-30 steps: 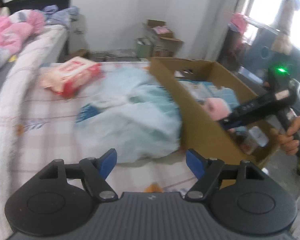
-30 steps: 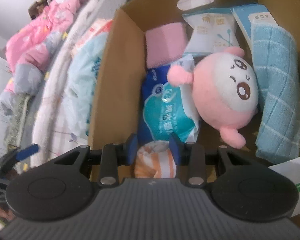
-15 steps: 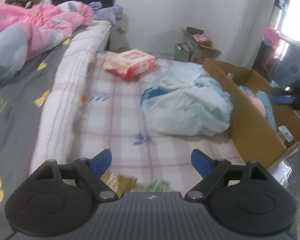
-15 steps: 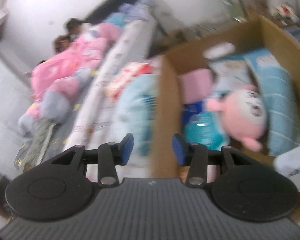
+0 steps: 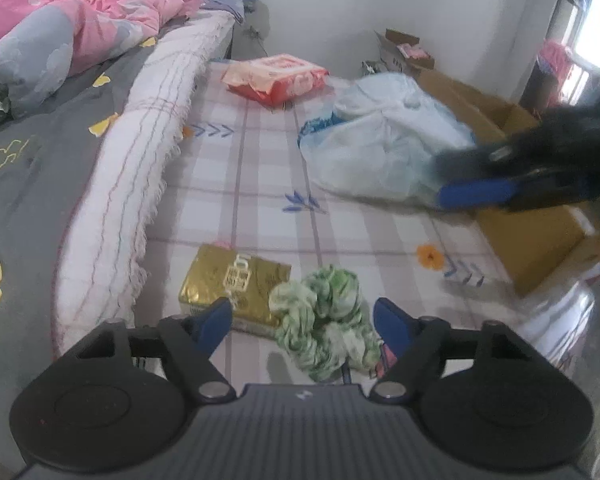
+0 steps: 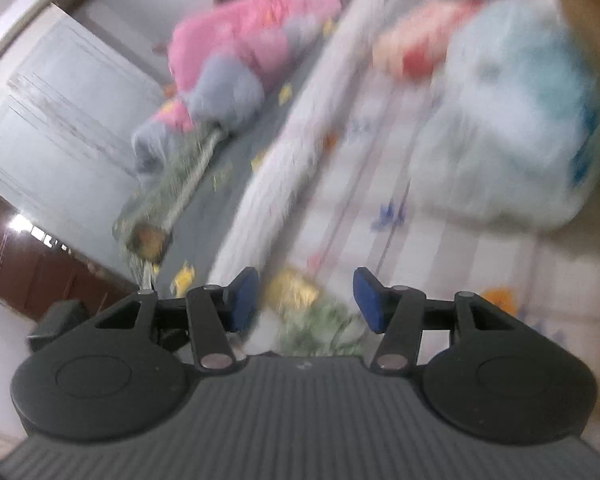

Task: Organize soft objects
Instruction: 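Grasp the green floral scrunchie on the bed with the right gripper, then grasp the gold packet with the left gripper while the right gripper holds the scrunchie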

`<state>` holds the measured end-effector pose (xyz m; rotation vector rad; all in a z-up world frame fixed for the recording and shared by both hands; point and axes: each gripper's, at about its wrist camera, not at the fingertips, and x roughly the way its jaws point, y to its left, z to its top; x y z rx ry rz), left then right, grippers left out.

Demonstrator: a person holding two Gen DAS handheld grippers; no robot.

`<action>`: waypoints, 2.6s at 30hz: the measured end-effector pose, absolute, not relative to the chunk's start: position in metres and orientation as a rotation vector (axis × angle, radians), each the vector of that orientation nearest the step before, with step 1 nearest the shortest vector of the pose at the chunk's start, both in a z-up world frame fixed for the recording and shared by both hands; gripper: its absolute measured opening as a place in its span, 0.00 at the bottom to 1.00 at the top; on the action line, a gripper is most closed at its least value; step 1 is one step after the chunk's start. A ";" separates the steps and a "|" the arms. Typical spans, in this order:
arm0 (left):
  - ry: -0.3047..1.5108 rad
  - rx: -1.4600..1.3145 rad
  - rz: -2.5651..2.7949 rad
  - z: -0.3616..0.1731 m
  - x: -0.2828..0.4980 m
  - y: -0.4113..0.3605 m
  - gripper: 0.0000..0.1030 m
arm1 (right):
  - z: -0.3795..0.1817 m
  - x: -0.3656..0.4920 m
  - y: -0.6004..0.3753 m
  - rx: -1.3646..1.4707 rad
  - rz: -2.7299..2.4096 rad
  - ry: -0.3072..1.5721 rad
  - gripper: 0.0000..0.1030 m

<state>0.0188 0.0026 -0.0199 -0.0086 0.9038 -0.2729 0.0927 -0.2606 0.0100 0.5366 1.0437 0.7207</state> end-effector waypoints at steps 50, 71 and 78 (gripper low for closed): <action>0.980 -0.084 -0.038 -0.046 0.082 0.018 0.79 | -0.054 0.086 -0.228 0.235 0.579 1.131 0.29; 0.972 0.140 -0.162 -0.063 0.089 -0.019 0.73 | -0.046 0.081 -0.229 0.154 0.565 1.125 0.64; 0.991 0.159 -0.147 -0.064 0.083 -0.021 0.78 | -0.043 0.075 -0.217 0.118 0.597 1.109 0.77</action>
